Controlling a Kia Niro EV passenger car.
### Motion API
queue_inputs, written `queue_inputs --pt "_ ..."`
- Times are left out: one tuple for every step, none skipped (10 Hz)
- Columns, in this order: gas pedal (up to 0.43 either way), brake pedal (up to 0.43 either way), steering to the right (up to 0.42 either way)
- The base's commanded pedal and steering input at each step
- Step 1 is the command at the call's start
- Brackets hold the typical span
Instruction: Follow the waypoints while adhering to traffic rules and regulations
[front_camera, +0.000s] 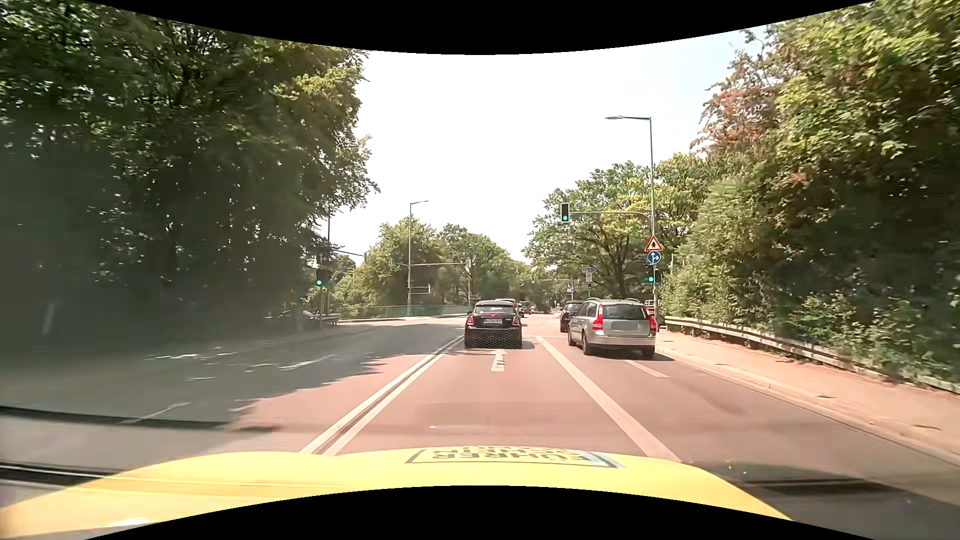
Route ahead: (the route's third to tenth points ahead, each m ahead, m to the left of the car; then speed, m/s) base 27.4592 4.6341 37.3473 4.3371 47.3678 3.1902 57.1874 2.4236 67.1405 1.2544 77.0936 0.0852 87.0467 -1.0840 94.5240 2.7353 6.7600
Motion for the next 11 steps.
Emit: queue_inputs --pt "0.280 0.000 0.010" --pt "0.248 0.000 0.011" --pt "0.220 0.000 0.012" --pt "0.220 0.000 0.012" --pt "0.220 0.000 0.012" --pt "0.209 0.000 0.012" --pt "0.197 0.000 0.012" --pt "0.197 0.000 0.012" --pt "0.189 0.000 0.012" --pt "0.177 0.000 0.011" --pt "0.177 0.000 0.012"
